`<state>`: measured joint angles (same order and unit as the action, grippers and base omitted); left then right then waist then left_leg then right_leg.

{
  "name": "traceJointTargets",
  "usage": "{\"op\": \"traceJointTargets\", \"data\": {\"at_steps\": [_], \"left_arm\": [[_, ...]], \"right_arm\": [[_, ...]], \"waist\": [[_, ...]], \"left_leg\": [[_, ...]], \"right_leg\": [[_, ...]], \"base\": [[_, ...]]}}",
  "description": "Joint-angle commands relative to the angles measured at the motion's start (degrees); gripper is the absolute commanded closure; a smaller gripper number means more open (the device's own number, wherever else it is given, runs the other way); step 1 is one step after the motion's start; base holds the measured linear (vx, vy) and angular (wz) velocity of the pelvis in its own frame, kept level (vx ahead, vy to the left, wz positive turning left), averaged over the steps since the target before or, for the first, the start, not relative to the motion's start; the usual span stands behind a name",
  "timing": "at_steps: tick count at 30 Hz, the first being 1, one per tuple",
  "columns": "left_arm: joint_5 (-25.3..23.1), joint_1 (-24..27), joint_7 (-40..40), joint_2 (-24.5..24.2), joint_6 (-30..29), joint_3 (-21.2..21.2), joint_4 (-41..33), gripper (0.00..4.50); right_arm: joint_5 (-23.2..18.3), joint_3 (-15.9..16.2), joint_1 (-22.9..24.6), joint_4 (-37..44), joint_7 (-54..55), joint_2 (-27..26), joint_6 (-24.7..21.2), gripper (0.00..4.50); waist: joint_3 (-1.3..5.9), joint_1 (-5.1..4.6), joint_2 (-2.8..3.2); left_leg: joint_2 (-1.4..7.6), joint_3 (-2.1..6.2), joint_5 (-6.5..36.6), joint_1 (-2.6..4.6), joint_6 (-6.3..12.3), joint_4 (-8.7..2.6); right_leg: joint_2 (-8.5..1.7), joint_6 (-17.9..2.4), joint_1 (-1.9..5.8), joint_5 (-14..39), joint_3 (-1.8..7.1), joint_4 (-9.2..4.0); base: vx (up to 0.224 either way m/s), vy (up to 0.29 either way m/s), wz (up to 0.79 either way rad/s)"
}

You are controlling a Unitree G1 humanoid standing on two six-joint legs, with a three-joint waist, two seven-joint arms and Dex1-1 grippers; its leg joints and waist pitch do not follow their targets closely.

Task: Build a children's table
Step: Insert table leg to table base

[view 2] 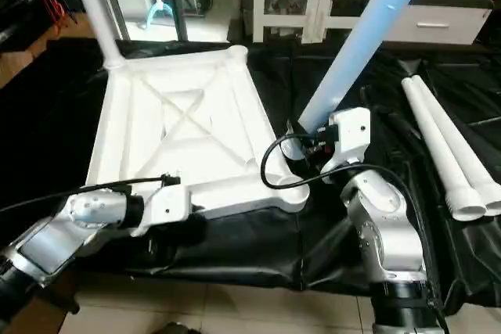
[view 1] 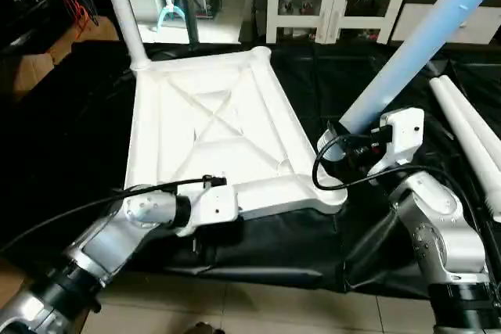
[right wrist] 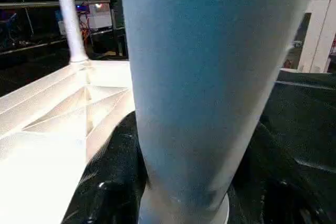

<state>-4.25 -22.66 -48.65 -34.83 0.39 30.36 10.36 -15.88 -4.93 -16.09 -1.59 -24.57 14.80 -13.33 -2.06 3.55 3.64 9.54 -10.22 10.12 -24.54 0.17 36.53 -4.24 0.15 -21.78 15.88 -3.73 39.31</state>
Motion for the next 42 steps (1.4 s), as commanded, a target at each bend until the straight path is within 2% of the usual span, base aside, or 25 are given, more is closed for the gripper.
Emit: {"op": "traceJointTargets", "data": {"at_steps": [1,3,4,7,10,17,20,23,27,30,34,38,42], "left_arm": [[-2.3,0.0,2.2,0.6,0.2,-1.6,3.7,4.44],[-0.4,0.4,0.3,0.6,-0.1,-2.6,3.2,4.44],[0.7,0.5,-1.1,0.4,-0.1,-2.9,3.0,3.88],[4.7,1.4,-4.6,-0.5,0.5,-4.4,0.2,3.67],[4.4,1.3,-3.8,0.6,1.5,-4.2,-0.8,3.29],[3.6,0.3,-2.9,4.5,-1.2,-3.6,-0.9,3.29],[2.6,-0.7,-0.9,7.9,-2.5,-2.3,-0.4,3.29],[2.0,-0.9,-0.4,8.8,-2.5,-2.0,0.2,3.29],[0.1,-1.5,0.4,9.9,-1.6,-1.6,1.8,3.29],[-1.6,-1.8,0.7,10.0,-1.2,-1.2,2.8,3.29],[-4.6,-2.8,3.3,9.8,-0.8,-1.3,6.0,3.29],[-3.7,-3.0,2.5,10.5,-1.4,-2.2,6.9,3.29],[-1.5,-2.1,-1.1,10.6,-3.3,-2.3,5.9,3.69]], "right_arm": [[-0.5,-0.1,0.0,-0.1,-0.7,0.2,0.2,2.66],[-0.5,-0.1,0.2,0.1,-0.7,0.3,0.1,2.66],[-0.6,-0.1,0.2,0.1,-0.8,0.3,0.0,2.66],[-0.7,-0.4,0.3,0.2,-0.8,0.5,-0.3,2.66],[-0.9,-0.5,0.3,0.2,-0.9,0.5,-0.6,2.66],[-1.4,-0.6,0.9,0.7,-1.2,0.4,-1.4,2.66],[-1.7,-0.8,1.4,0.9,-1.3,0.6,-1.7,2.66],[-1.7,-0.8,1.5,1.0,-1.3,0.6,-1.8,2.66],[-1.6,-0.8,1.5,1.2,-1.1,0.6,-1.9,2.66],[-1.5,-0.8,1.7,1.5,-1.0,0.6,-2.1,2.66],[-1.6,-0.9,1.9,1.8,-0.9,0.7,-2.1,2.66],[-1.5,-0.8,2.0,1.9,-0.9,0.6,-2.0,2.66],[-1.3,-0.5,2.3,1.9,-1.3,0.6,-1.2,2.66]], "waist": [[3.82,-0.4,-1.41],[3.79,-0.48,-1.38],[3.86,-0.5,-1.32],[3.92,-0.8,-1.46],[3.9,-1.0,-1.46],[3.94,-0.68,-1.63],[4.06,-0.49,-1.56],[4.1,-0.53,-1.71],[4.17,-0.6,-1.4],[4.27,-0.65,-1.46],[4.15,-0.6,-1.36],[4.03,-0.75,-1.35],[4.05,-0.82,-1.14]], "left_leg": [[3.52,1.33,2.8,2.24,4.32,-3.7],[3.52,1.33,3.5,2.27,3.64,-3.78],[3.53,1.34,3.3,2.3,3.58,-3.78],[3.4,1.32,1.9,2.19,4.25,-3.7],[3.46,1.29,2.2,2.22,4.88,-3.64],[3.49,1.16,1.1,2.16,5.4,-3.47],[3.54,1.23,0.0,2.13,5.89,-3.35],[3.5,1.26,-0.2,2.04,6.26,-3.28],[3.48,1.3,-0.6,2.07,6.47,-3.18],[3.54,1.38,-1.4,2.05,6.88,-3.14],[3.61,1.37,-0.1,2.11,6.57,-3.24],[3.65,1.4,1.3,2.16,5.87,-3.42],[3.66,1.41,1.5,2.24,5.42,-3.47]], "right_leg": [[-4.23,-11.9,2.1,-7.4,2.81,-4.65],[-4.3,-12.1,2.13,-6.0,2.83,-4.72],[-4.27,-12.1,2.11,-6.2,2.84,-4.68],[-4.13,-12.7,2.04,-8.5,2.81,-4.44],[-4.24,-12.9,2.11,-9.0,2.85,-4.49],[-4.2,-12.9,2.17,-9.5,2.92,-4.44],[-4.2,-12.9,2.22,-10.9,2.9,-4.34],[-4.23,-12.9,2.31,-11.6,2.87,-4.34],[-4.12,-12.7,2.29,-12.3,2.87,-4.31],[-4.15,-12.9,2.37,-14.1,2.81,-4.18],[-4.24,-12.8,2.35,-13.0,2.85,-4.41],[-4.3,-13.1,2.32,-11.3,2.82,-4.57],[-4.26,-13.6,2.26,-10.8,2.84,-4.54]], "base": [[0.0,0.0,0.0],[0.0,0.0,0.0],[0.0,0.0,0.0],[0.0,0.0,0.0],[0.0,0.0,0.0],[0.0,0.0,0.0],[0.0,0.0,0.0],[0.0,0.0,0.0],[0.0,0.0,0.0],[0.0,0.0,0.0],[0.0,0.0,0.0],[0.0,0.0,0.0],[0.0,0.0,0.0]]}}
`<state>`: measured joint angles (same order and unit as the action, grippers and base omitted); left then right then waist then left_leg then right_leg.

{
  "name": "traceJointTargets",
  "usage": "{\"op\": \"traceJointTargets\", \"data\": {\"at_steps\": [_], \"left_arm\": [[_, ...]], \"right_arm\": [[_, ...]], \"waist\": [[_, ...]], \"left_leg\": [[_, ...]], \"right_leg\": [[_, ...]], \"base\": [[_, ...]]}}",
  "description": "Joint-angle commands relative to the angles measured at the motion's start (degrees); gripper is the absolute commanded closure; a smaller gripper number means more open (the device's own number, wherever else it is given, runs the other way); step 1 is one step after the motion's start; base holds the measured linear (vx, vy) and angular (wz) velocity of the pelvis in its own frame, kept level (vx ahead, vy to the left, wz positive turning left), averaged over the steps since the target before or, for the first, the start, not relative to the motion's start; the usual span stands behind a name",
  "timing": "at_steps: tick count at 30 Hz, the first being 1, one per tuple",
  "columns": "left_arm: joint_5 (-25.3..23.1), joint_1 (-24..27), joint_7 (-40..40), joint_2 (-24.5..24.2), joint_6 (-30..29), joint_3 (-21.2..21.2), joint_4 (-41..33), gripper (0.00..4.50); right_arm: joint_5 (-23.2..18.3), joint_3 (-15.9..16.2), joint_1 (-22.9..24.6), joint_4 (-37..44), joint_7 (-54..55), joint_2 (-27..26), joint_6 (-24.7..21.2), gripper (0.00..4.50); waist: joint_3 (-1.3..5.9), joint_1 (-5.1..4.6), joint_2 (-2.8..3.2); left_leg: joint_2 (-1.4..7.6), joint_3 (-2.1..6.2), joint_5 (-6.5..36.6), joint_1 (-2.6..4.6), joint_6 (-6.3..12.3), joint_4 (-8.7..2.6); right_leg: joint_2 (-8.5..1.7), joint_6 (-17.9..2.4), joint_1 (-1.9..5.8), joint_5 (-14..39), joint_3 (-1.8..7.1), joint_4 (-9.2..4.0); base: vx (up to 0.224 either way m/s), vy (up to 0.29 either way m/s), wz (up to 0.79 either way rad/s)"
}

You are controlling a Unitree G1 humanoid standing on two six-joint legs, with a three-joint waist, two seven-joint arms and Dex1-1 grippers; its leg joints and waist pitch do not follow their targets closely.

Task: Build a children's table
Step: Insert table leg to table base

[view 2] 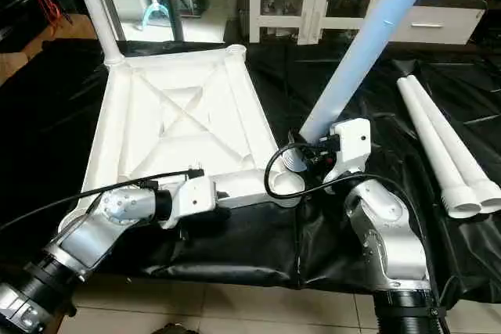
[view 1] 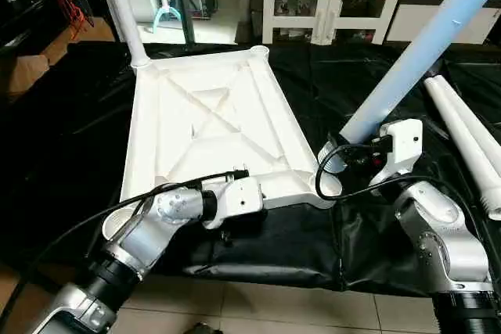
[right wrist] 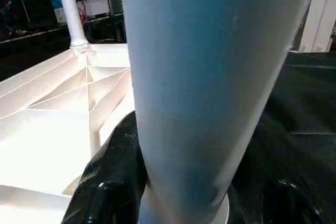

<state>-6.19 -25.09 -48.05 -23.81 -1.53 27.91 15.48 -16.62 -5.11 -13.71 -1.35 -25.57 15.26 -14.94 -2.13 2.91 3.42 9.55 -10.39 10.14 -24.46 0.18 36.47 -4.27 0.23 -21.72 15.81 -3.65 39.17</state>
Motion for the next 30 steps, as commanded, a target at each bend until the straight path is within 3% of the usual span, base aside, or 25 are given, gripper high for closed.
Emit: {"op": "traceJointTargets", "data": {"at_steps": [1,4,6,9,10,11,13,16,17,18,20,21,22,23,25,27,28,29,30], "left_arm": [[1.0,0.6,-1.9,-0.4,-1.4,-0.3,0.8,3.78],[2.2,1.1,-3.3,-0.7,-1.7,-0.7,0.9,4.04],[2.9,1.3,-4.4,-0.9,-1.8,-0.8,0.8,4.13],[4.9,1.6,-6.8,-1.2,-2.3,-1.2,0.6,4.4],[5.0,1.4,-7.5,-1.1,-2.6,-1.2,0.6,4.43],[4.7,1.1,-7.7,-1.0,-2.6,-1.1,0.9,4.47],[3.8,-0.2,-7.8,-0.6,-2.7,-0.6,1.9,4.47],[2.6,-1.5,-7.8,-0.2,-2.0,0.0,2.9,4.47],[2.2,-2.0,-8.0,-0.2,-1.7,0.2,3.3,4.47],[2.5,-2.5,-8.9,-0.1,-1.9,0.3,3.5,4.47],[2.5,-2.7,-9.4,-0.2,-1.9,0.3,3.6,4.47],[2.5,-2.8,-9.6,-0.2,-2.0,0.3,3.6,4.47],[2.5,-2.8,-9.8,-0.2,-2.0,0.2,3.7,4.47],[2.4,-1.8,-10.0,-0.9,-2.0,0.1,3.6,4.47],[2.4,-1.2,-10.1,-1.4,-2.2,0.0,3.0,4.47],[4.3,0.6,-11.7,-2.6,-4.0,-1.1,0.4,4.47],[4.8,0.9,-12.0,-2.6,-4.3,-1.5,0.5,4.47],[4.3,1.1,-11.5,-2.8,-4.2,-1.4,0.4,4.47],[3.7,1.4,-11.0,-3.3,-4.4,-1.3,0.1,4.47]], "right_arm": [[-1.7,-0.5,0.3,2.0,-1.3,0.0,0.1,2.66],[-4.8,-0.8,1.0,2.7,-4.3,0.0,-1.1,2.66],[-6.5,-1.1,1.3,2.8,-6.1,0.0,-1.2,2.66],[-6.7,-0.9,1.0,1.2,-8.4,1.3,-1.2,2.66],[-6.6,-1.0,0.6,0.1,-9.4,2.0,-1.1,2.66],[-6.4,-1.3,0.2,-1.1,-10.0,2.4,-0.6,2.66],[-6.6,-1.7,-1.2,-3.9,-12.8,4.1,1.0,2.66],[-6.5,-1.2,-2.4,-5.7,-16.6,6.0,3.4,2.66],[-6.5,-0.6,-2.8,-6.4,-18.2,6.9,2.9,2.66],[-6.4,0.4,-3.5,-7.9,-21.2,8.5,2.4,2.66],[-6.9,0.8,-4.1,-9.3,-23.5,9.2,1.6,2.66],[-8.0,0.4,-4.7,-10.4,-25.4,9.7,0.4,2.66],[-8.9,0.1,-4.9,-10.9,-26.3,9.6,-0.5,2.66],[-12.0,-0.4,-5.0,-11.4,-30.0,9.8,-3.4,2.66],[-12.6,0.0,-4.9,-11.1,-31.6,10.2,-3.8,2.66],[-13.2,1.6,-5.2,-10.6,-34.3,10.4,-4.6,2.66],[-13.3,1.9,-5.5,-11.3,-35.0,10.2,-4.8,2.66],[-13.1,2.3,-5.5,-11.6,-35.5,10.3,-4.7,2.66],[-12.7,3.2,-5.8,-12.3,-36.6,10.5,-4.7,2.66]], "waist": [[4.19,-0.2,-0.85],[4.27,-0.31,-0.5],[4.21,-0.28,-0.25],[4.24,-0.35,-0.29],[4.22,-0.46,0.1],[4.29,-0.37,0.03],[4.34,-0.38,0.48],[4.43,-0.28,0.07],[4.46,-0.24,0.12],[3.89,-0.46,0.28],[3.97,-0.53,0.3],[4.03,-0.52,-0.13],[4.03,-0.56,0.01],[4.33,-0.73,-1.43],[4.39,-0.27,-1.04],[4.45,-0.49,-2.28],[3.99,-0.45,-1.87],[4.02,-0.61,-1.63],[3.73,-0.66,-2.03]], "left_leg": [[3.63,1.6,1.3,2.19,5.48,-3.36],[3.59,1.62,0.9,2.17,6.35,-3.2],[3.68,1.68,2.6,2.17,6.32,-3.33],[3.7,1.71,2.8,2.19,5.86,-3.4],[3.67,1.71,2.7,2.27,5.77,-3.39],[3.64,1.71,2.6,2.24,5.75,-3.34],[3.47,1.68,3.1,2.16,5.64,-3.21],[3.41,1.58,2.6,2.0,6.3,-3.02],[3.4,1.61,2.3,1.93,6.59,-2.98],[3.36,1.62,2.3,1.83,7.42,-3.03],[3.41,1.65,2.1,1.82,8.05,-2.94],[3.48,1.66,1.6,1.83,8.66,-2.9],[3.44,1.64,1.5,1.86,9.01,-2.86],[3.56,1.46,1.3,1.89,9.73,-2.81],[3.58,1.56,0.0,1.63,10.51,-2.63],[3.72,1.45,-1.4,1.62,11.0,-2.64],[3.54,1.43,-1.7,1.46,11.46,-2.68],[3.6,1.44,-1.7,1.58,11.48,-2.7],[3.73,1.49,-1.7,1.61,11.38,-2.84]], "right_leg": [[-4.26,-13.7,2.23,-11.2,2.75,-4.35],[-4.27,-13.9,2.27,-13.7,2.77,-4.26],[-4.35,-13.9,2.29,-12.6,2.72,-4.49],[-4.28,-14.2,2.35,-12.1,2.67,-4.42],[-4.14,-14.3,2.26,-12.3,2.64,-4.5],[-4.2,-14.4,2.37,-12.8,2.64,-4.43],[-4.31,-14.6,2.49,-12.7,2.63,-4.57],[-4.32,-14.7,2.68,-13.7,2.65,-4.52],[-4.35,-14.6,2.76,-13.9,2.65,-4.46],[-4.18,-14.4,2.55,-13.1,2.58,-4.64],[-4.22,-14.7,2.66,-12.9,2.57,-4.61],[-4.26,-15.0,2.68,-13.0,2.54,-4.45],[-4.19,-15.2,2.6,-13.0,2.48,-4.49],[-4.09,-15.4,2.84,-13.0,2.52,-4.58],[-4.4,-15.5,2.82,-12.8,2.37,-4.19],[-4.2,-15.3,2.75,-13.2,2.33,-3.99],[-4.33,-15.2,2.42,-12.4,2.3,-4.08],[-4.28,-14.9,2.33,-11.7,2.33,-4.22],[-4.13,-14.9,2.14,-11.5,2.29,-4.25]], "base": [[0.0,0.0,0.0],[0.0,0.0,0.0],[0.0,0.0,0.0],[0.0,0.0,0.0],[0.0,0.0,0.0],[0.0,0.0,0.0],[0.0,0.0,0.0],[0.0,0.0,0.0],[0.0,0.0,0.0],[0.0,0.0,0.0],[0.0,0.0,0.0],[0.0,0.0,0.0],[0.0,0.0,0.0],[0.0,0.0,0.0],[0.0,0.0,0.0],[0.0,0.0,0.0],[0.0,0.0,0.0],[0.0,0.0,0.0],[0.0,0.0,0.0]]}}
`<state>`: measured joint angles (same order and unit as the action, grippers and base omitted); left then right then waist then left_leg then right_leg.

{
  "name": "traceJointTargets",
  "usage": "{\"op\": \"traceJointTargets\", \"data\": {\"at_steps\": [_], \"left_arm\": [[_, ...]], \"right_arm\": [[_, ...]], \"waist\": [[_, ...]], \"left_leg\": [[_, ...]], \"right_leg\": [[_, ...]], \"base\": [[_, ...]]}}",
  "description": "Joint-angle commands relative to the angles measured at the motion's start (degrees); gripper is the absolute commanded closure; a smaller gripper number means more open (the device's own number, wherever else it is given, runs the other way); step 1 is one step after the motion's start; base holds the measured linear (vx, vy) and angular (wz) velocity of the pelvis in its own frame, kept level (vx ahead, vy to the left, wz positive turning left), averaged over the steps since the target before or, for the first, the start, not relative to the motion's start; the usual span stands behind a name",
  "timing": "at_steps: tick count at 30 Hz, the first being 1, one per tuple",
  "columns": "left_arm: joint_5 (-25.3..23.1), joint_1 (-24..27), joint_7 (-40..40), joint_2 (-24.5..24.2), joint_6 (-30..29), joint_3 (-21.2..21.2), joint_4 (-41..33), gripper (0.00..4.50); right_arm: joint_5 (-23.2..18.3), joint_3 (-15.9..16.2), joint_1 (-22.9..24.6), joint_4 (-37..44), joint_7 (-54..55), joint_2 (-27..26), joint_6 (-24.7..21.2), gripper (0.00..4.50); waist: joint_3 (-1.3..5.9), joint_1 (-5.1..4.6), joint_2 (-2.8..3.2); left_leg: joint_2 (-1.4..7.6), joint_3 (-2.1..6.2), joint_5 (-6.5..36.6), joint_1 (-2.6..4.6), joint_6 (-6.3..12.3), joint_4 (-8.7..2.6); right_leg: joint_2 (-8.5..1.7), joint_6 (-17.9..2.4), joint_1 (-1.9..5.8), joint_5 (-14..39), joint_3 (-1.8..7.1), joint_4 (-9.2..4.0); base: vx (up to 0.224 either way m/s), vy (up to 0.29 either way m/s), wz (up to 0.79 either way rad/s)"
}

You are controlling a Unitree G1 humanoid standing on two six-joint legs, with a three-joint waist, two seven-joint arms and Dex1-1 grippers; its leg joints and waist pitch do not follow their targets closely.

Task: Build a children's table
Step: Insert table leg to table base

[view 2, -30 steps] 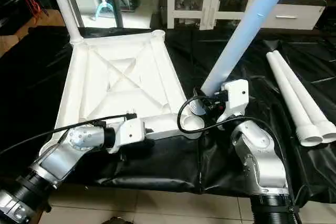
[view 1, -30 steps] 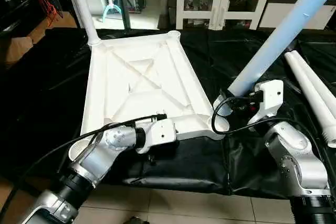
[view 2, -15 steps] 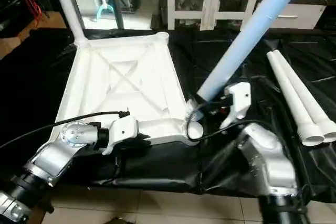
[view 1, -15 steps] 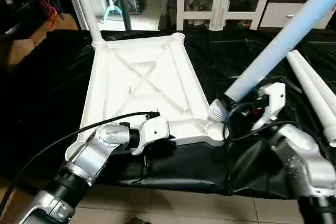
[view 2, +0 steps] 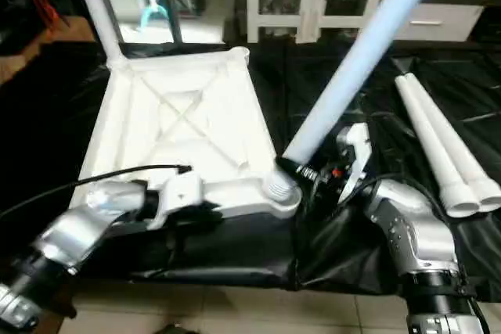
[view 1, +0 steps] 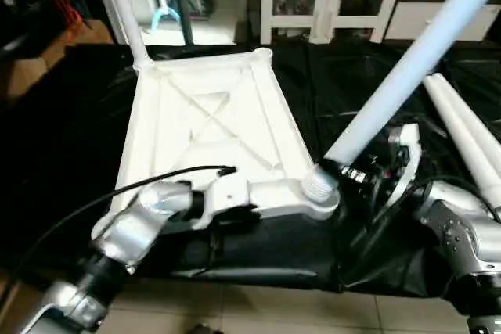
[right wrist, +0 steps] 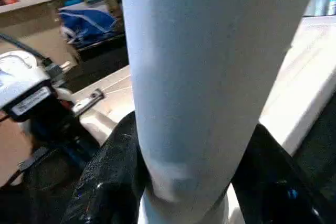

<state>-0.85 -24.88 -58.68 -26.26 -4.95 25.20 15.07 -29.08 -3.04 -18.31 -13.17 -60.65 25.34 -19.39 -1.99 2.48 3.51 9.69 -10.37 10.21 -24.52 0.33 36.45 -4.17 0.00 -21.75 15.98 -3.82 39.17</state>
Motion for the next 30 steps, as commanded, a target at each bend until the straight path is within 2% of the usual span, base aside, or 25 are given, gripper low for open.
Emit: {"op": "traceJointTargets", "data": {"at_steps": [1,2,3,7,8,9,10,12,15,16,19,20,23,26,27,28,29,30], "left_arm": [[-1.3,1.4,-0.4,-0.9,-1.4,1.1,0.2,4.47],[-1.0,1.5,-0.5,-0.9,-1.6,0.9,0.0,4.47],[-1.0,1.6,-0.6,-1.0,-1.5,0.9,0.0,4.47],[-1.5,1.1,-1.5,-1.7,-1.4,1.3,-0.1,4.5],[-1.4,1.0,-1.6,-1.7,-1.6,1.1,-0.2,4.5],[-1.4,1.0,-1.7,-1.7,-1.8,1.0,-0.3,4.5],[-1.3,1.0,-2.1,-1.8,-2.1,0.8,-0.2,4.5],[-1.4,0.9,-2.4,-2.0,-1.8,0.8,0.0,4.5],[-1.3,0.9,-2.6,-2.0,-1.9,0.7,-0.1,4.5],[-1.2,0.8,-2.7,-2.0,-1.9,0.7,-0.1,4.5],[-1.0,0.7,-3.3,-2.0,-1.8,0.8,0.1,4.5],[-1.0,0.7,-3.6,-1.9,-1.8,0.8,0.2,4.5],[-0.7,0.4,-4.1,-1.5,-1.7,0.9,0.6,4.5],[-0.9,0.1,-4.1,-1.4,-1.5,0.9,1.2,4.5],[-0.8,-0.1,-4.2,-1.2,-1.4,0.9,1.6,4.5],[-0.8,-0.1,-4.2,-1.2,-1.4,0.9,1.7,4.5],[-0.9,-0.2,-4.2,-1.2,-1.4,0.9,1.8,4.5],[-1.0,-0.2,-4.3,-1.2,-1.4,0.9,1.8,4.5]], "right_arm": [[0.2,1.7,-1.4,-0.9,-2.0,0.4,0.0,2.66],[0.5,2.0,-1.6,-1.2,-2.3,0.4,0.2,2.66],[1.6,2.6,-1.9,-2.1,-2.8,0.3,1.4,2.66],[3.2,3.4,-3.6,-4.7,-4.9,0.9,2.7,2.66],[3.1,3.4,-4.0,-5.0,-5.4,1.1,2.6,2.66],[3.1,3.4,-4.3,-5.2,-5.8,1.5,2.6,2.66],[4.0,3.5,-4.8,-5.9,-6.2,2.3,3.6,2.66],[4.7,3.5,-5.3,-6.9,-6.5,3.0,4.5,2.66],[4.6,3.5,-5.3,-7.6,-7.0,3.5,4.3,2.66],[4.9,3.9,-5.1,-8.0,-7.9,4.1,4.2,2.66],[7.3,5.8,-4.4,-10.2,-10.5,5.7,4.7,2.66],[7.5,6.3,-4.5,-11.6,-11.5,6.0,4.4,2.66],[7.8,7.8,-5.4,-16.3,-14.6,6.2,2.6,2.66],[10.0,9.1,-6.2,-18.9,-14.6,6.1,4.9,2.66],[11.6,9.4,-7.9,-22.2,-13.3,5.4,6.6,2.66],[11.8,9.5,-8.0,-22.5,-13.1,5.3,6.8,2.66],[12.7,9.5,-8.8,-23.8,-12.0,5.0,8.0,2.66],[13.9,10.0,-9.3,-24.8,-11.3,5.0,9.8,2.66]], "waist": [[3.68,-0.19,-2.04],[3.44,-0.23,-2.06],[3.16,-0.19,-1.69],[3.14,-0.47,-2.0],[3.06,-0.43,-1.65],[3.16,-0.54,-1.84],[3.3,-0.41,-1.36],[3.27,-0.46,-1.61],[3.14,-0.52,-1.71],[3.31,-0.5,-0.85],[3.36,-0.44,-0.94],[3.25,-0.37,-0.53],[3.18,-0.3,-0.66],[3.07,-0.23,-0.58],[2.87,-0.35,-0.85],[2.8,-0.46,-0.79],[2.44,-0.56,-0.75],[2.07,-0.84,-1.02]], "left_leg": [[3.54,1.47,-1.8,1.7,11.17,-2.77],[3.48,1.39,-1.4,1.68,11.07,-2.82],[3.5,1.46,-1.1,1.68,10.82,-2.94],[3.46,1.45,0.1,1.7,9.99,-3.09],[3.52,1.5,0.3,1.78,9.83,-3.11],[3.55,1.5,0.0,1.81,9.86,-3.09],[3.57,1.59,-0.3,1.89,9.84,-3.02],[3.58,1.52,-0.7,1.84,10.01,-3.0],[3.48,1.48,0.2,1.73,9.97,-3.08],[3.59,1.63,0.8,1.84,9.56,-3.03],[3.61,1.57,1.0,1.91,9.55,-3.02],[3.6,1.58,1.0,1.9,9.68,-2.98],[3.54,1.52,1.3,1.81,9.94,-2.99],[3.7,1.59,2.0,1.95,9.56,-3.08],[3.67,1.53,2.5,1.96,9.45,-3.22],[3.67,1.57,3.1,1.9,9.24,-3.25],[3.65,1.5,5.4,2.06,8.41,-3.54],[3.67,1.48,8.6,2.26,6.78,-3.88]], "right_leg": [[-4.23,-14.8,2.25,-11.7,2.45,-4.18],[-4.27,-14.9,2.17,-11.2,2.51,-4.35],[-4.3,-14.9,2.05,-10.7,2.56,-4.43],[-4.3,-15.2,2.26,-9.6,2.49,-4.57],[-4.29,-15.2,2.2,-9.4,2.53,-4.59],[-4.22,-15.4,2.27,-10.2,2.54,-4.5],[-4.29,-15.6,2.29,-10.7,2.54,-4.42],[-4.27,-15.9,2.35,-12.6,2.58,-4.39],[-4.35,-16.0,2.45,-12.0,2.55,-4.52],[-4.28,-16.1,2.45,-11.7,2.49,-4.53],[-4.21,-16.5,2.49,-12.6,2.47,-4.55],[-4.2,-16.5,2.36,-12.9,2.5,-4.49],[-4.12,-16.8,2.43,-13.0,2.38,-4.56],[-4.19,-16.8,2.32,-11.8,2.37,-4.66],[-4.08,-16.7,2.31,-11.1,2.39,-4.85],[-4.2,-17.0,2.27,-10.2,2.35,-4.8],[-4.19,-16.8,2.22,-6.8,2.36,-5.39],[-4.25,-16.6,2.2,-1.8,2.41,-5.93]], "base": [[0.0,0.0,0.0],[0.0,0.0,0.0],[0.0,0.0,0.0],[0.0,0.0,0.0],[0.0,0.0,0.0],[0.0,0.0,0.0],[0.0,0.0,0.0],[0.0,0.0,0.0],[0.0,0.0,0.0],[0.0,0.0,0.0],[0.0,0.0,0.0],[0.0,0.0,0.0],[0.0,0.0,0.0],[0.0,0.0,0.0],[0.0,0.0,0.0],[0.0,0.0,0.0],[0.0,0.0,0.0],[0.0,0.0,0.0]]}}
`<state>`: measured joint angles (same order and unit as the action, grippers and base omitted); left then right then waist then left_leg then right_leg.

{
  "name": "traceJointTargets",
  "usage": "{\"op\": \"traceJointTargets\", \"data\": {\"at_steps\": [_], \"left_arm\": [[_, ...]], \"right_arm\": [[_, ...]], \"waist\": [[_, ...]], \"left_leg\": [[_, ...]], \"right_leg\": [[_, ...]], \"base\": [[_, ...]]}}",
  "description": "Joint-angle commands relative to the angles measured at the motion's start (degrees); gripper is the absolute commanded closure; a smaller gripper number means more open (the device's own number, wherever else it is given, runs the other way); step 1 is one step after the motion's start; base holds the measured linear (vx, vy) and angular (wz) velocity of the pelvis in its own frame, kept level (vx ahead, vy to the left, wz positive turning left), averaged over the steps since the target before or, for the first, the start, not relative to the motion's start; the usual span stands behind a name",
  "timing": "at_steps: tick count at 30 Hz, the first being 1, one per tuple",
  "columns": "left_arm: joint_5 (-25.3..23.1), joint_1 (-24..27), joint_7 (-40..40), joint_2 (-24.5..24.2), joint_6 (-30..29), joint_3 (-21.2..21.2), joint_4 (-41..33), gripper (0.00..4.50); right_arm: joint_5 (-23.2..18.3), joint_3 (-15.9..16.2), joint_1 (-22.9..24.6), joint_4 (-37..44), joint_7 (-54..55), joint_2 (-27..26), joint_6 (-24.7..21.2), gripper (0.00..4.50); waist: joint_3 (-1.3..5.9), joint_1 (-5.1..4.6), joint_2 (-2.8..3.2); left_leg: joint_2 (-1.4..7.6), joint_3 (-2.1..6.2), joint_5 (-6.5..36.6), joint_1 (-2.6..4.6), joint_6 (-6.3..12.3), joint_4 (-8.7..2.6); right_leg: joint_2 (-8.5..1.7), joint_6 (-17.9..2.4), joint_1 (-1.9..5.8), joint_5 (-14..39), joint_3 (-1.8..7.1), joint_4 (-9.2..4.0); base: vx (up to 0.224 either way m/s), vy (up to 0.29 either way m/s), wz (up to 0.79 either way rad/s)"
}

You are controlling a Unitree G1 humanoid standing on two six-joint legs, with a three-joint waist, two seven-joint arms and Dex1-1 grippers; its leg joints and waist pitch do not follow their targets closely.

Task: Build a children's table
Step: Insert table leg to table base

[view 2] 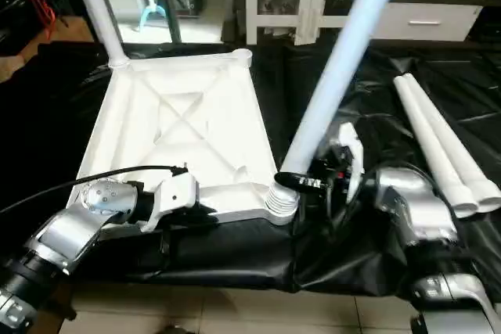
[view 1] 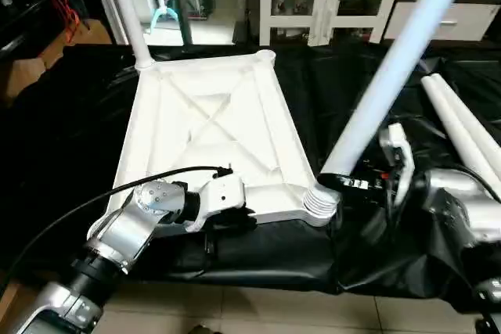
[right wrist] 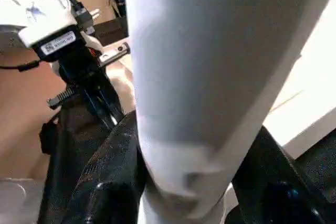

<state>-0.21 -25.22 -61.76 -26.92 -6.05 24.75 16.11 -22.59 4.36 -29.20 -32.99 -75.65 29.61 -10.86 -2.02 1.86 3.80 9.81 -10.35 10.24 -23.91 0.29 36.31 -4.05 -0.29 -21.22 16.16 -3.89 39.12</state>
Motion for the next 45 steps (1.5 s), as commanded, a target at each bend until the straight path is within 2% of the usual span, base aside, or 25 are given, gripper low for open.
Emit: {"op": "traceJointTargets", "data": {"at_steps": [1,2,3,6,7,8,9,10,13,15,17,20,22,24,26,31,34,35,37,38,40,41,42,43,45], "left_arm": [[-1.6,0.2,-1.2,-0.6,-0.3,1.3,0.7,4.5],[-1.6,0.2,-1.2,-0.6,-0.4,1.3,0.6,4.5],[-1.6,0.3,-1.2,-0.6,-0.5,1.2,0.6,4.5],[-1.8,0.5,-1.0,-0.7,-0.5,1.2,0.5,4.5],[-1.8,0.5,-1.0,-0.7,-0.5,1.2,0.5,4.5],[-1.8,0.6,-1.0,-0.7,-0.6,1.1,0.3,4.5],[-1.8,0.6,-1.0,-0.8,-0.6,1.1,0.3,4.5],[-1.8,0.8,-1.0,-0.9,-0.6,1.1,0.1,4.5],[-1.8,1.0,-1.0,-1.1,-0.4,1.0,0.1,4.5],[-1.9,1.1,-1.0,-1.2,-0.5,0.9,0.1,4.5],[-2.0,1.2,-0.9,-1.3,-0.5,0.9,0.0,4.5],[-2.0,1.1,-0.9,-1.3,-0.5,0.9,0.1,4.5],[-2.0,1.1,-0.8,-1.2,-0.5,0.7,0.2,4.5],[-2.0,1.2,-0.8,-1.2,-0.6,0.7,0.2,4.5],[-1.9,1.2,-0.9,-1.2,-0.6,0.7,0.2,4.5],[-1.6,1.4,-0.8,-1.0,-1.4,0.6,-0.2,4.5],[-1.4,1.6,-0.2,-0.7,-2.4,0.4,-0.6,4.5],[-1.4,1.6,-0.2,-0.7,-2.6,0.4,-0.8,4.5],[-1.5,1.6,0.5,0.0,-4.5,0.4,-2.3,4.5],[-1.5,1.6,0.5,0.0,-4.5,0.4,-2.3,4.5],[-2.4,1.1,2.6,1.0,-6.4,0.4,-2.6,4.5],[-2.4,1.1,2.7,1.1,-6.4,0.4,-2.5,4.5],[-2.8,0.8,4.1,1.7,-7.7,0.1,-2.6,4.5],[-3.8,0.0,7.5,3.4,-11.9,-0.4,-3.2,4.5],[-4.7,-0.6,9.7,4.5,-14.7,-0.5,-3.8,4.5]], "right_arm": [[8.3,3.0,1.1,-5.8,3.8,0.8,2.7,2.66],[10.2,4.4,1.2,-6.3,4.0,1.2,4.7,2.66],[11.5,5.4,1.1,-6.8,3.9,1.5,6.0,2.66],[14.4,8.9,2.9,-6.0,2.0,2.3,8.5,2.66],[14.4,8.9,2.9,-6.0,2.0,2.3,8.5,2.66],[14.4,9.0,3.2,-6.1,1.8,2.1,8.7,2.66],[14.4,9.0,3.2,-6.2,1.8,2.1,8.8,2.66],[14.2,9.1,3.6,-6.7,1.7,1.8,9.2,2.66],[14.1,9.3,4.4,-7.7,2.2,1.6,10.4,2.66],[13.4,8.8,5.2,-8.0,2.8,1.3,10.7,2.66],[13.2,8.5,6.2,-8.1,3.0,1.3,11.4,2.66],[12.7,8.0,7.3,-7.6,3.4,1.2,12.1,2.66],[11.5,6.9,8.6,-6.7,4.1,0.8,12.5,2.66],[10.0,5.5,10.0,-5.5,5.4,-0.1,12.1,2.66],[9.5,5.0,10.6,-5.0,6.1,-0.4,11.6,2.66],[7.2,2.3,10.4,-5.5,11.0,-2.8,8.4,2.66],[7.9,1.8,9.8,-5.7,13.7,-3.6,7.8,2.66],[8.3,2.0,9.7,-5.7,13.9,-3.6,7.7,2.66],[11.6,4.8,9.1,-4.8,15.4,-3.6,6.6,2.66],[11.7,4.8,9.1,-4.8,15.4,-3.6,6.5,2.66],[13.1,6.3,8.9,-4.4,16.5,-3.9,5.0,2.66],[13.1,6.3,8.9,-4.4,16.5,-3.9,5.0,2.66],[13.9,6.9,8.8,-4.6,17.1,-4.1,4.7,2.66],[16.0,8.5,8.2,-5.7,19.2,-5.1,3.1,2.66],[17.6,9.5,7.3,-7.6,21.7,-5.9,1.9,2.66]], "waist": [[2.02,-0.33,-1.24],[1.95,-0.37,-1.14],[1.44,-0.62,-1.2],[1.17,-0.9,-1.22],[0.94,-0.98,-1.27],[1.01,-0.96,-1.56],[1.0,-0.98,-1.48],[1.12,-1.02,-1.61],[1.53,-1.04,-1.56],[1.46,-1.05,-1.54],[1.19,-1.08,-1.63],[0.55,-1.14,-1.8],[0.85,-1.02,-1.66],[1.05,-1.01,-1.67],[1.0,-1.09,-1.64],[0.43,-1.32,-1.7],[0.17,-1.88,-1.75],[0.1,-2.18,-1.75],[0.06,-2.47,-1.93],[0.09,-2.5,-1.8],[-0.07,-2.97,-2.3],[-0.06,-2.93,-2.08],[-0.19,-3.01,-2.12],[-0.28,-3.17,-2.16],[-0.51,-3.35,-2.34]], "left_leg": [[3.56,1.49,9.8,1.72,5.92,-3.84],[3.64,1.53,11.0,1.89,5.08,-3.93],[3.69,1.62,14.4,2.18,2.65,-4.41],[3.78,1.79,17.5,2.67,0.46,-4.93],[3.72,1.76,18.6,2.83,0.26,-5.07],[3.69,1.89,19.4,3.11,-0.17,-5.18],[3.75,1.85,19.4,3.35,-0.37,-5.27],[3.78,1.89,18.8,3.26,-0.27,-5.43],[4.01,1.91,15.2,3.14,1.24,-5.65],[3.98,1.9,15.0,3.12,1.99,-5.67],[3.97,1.85,17.4,3.25,1.38,-5.83],[3.94,2.01,23.3,4.07,-1.12,-6.31],[4.15,2.13,22.2,4.18,-1.49,-6.65],[4.25,2.09,19.4,3.94,-0.71,-6.85],[4.19,2.09,19.4,3.82,-0.44,-6.93],[4.05,2.13,23.2,4.05,-1.34,-7.15],[4.12,2.4,25.7,4.18,-2.59,-7.41],[4.08,2.51,26.3,4.08,-2.89,-7.44],[4.11,2.6,26.3,3.95,-3.06,-7.53],[4.13,2.63,26.2,3.96,-3.13,-7.54],[4.15,2.6,26.4,3.82,-3.02,-7.57],[4.2,2.63,26.2,3.88,-3.06,-7.61],[4.21,2.61,26.3,3.86,-3.02,-7.66],[4.19,2.61,26.4,3.86,-3.12,-7.66],[4.15,2.68,26.9,3.84,-3.34,-7.61]], "right_leg": [[-4.49,-16.2,1.78,0.1,2.58,-6.04],[-4.58,-16.0,1.73,2.1,2.66,-6.23],[-4.52,-15.3,1.72,7.5,2.9,-6.74],[-4.55,-14.5,1.69,11.1,3.23,-7.15],[-4.55,-14.4,1.62,12.4,3.28,-7.36],[-4.79,-14.1,1.88,14.4,3.4,-7.53],[-4.75,-14.2,1.77,14.0,3.47,-7.73],[-4.66,-14.3,1.99,12.3,3.53,-7.65],[-4.27,-15.7,2.23,2.3,3.35,-7.05],[-4.35,-16.0,2.33,1.5,3.3,-7.09],[-4.51,-15.8,2.23,5.5,3.39,-7.53],[-4.7,-13.8,1.86,15.5,3.63,-8.59],[-4.62,-13.4,2.04,14.4,3.8,-8.72],[-4.4,-14.2,2.19,8.0,3.74,-8.29],[-4.35,-14.4,2.26,7.0,3.67,-8.26],[-4.62,-13.5,1.75,14.9,3.9,-8.98],[-4.67,-12.3,1.29,19.2,3.99,-9.34],[-4.73,-11.9,1.22,20.5,4.02,-9.38],[-4.78,-11.4,1.13,21.6,4.06,-9.53],[-4.78,-11.4,1.1,21.5,4.08,-9.47],[-4.79,-10.9,0.88,22.6,4.2,-9.69],[-4.79,-11.0,0.81,22.3,4.23,-9.61],[-4.8,-11.0,0.73,22.3,4.24,-9.69],[-4.79,-11.0,0.66,22.6,4.25,-9.72],[-4.84,-10.8,0.47,24.3,4.34,-9.82]], "base": [[0.0,0.0,0.0],[0.0,0.0,0.0],[0.0,0.0,0.0],[0.0,0.0,0.0],[0.0,0.0,0.0],[0.0,0.0,0.0],[0.0,0.0,0.0],[0.0,0.0,0.0],[0.0,0.0,0.0],[0.0,0.0,0.0],[0.0,0.0,0.0],[0.0,0.0,0.0],[0.0,0.0,0.0],[0.0,0.0,0.0],[0.0,0.0,0.0],[0.0,0.0,0.0],[0.0,0.0,0.0],[0.0,0.0,0.0],[0.0,0.0,0.0],[0.0,0.0,0.0],[0.0,0.0,0.0],[0.0,0.0,0.0],[0.0,0.0,0.0],[0.0,0.0,0.0],[0.0,0.0,0.0]]}}
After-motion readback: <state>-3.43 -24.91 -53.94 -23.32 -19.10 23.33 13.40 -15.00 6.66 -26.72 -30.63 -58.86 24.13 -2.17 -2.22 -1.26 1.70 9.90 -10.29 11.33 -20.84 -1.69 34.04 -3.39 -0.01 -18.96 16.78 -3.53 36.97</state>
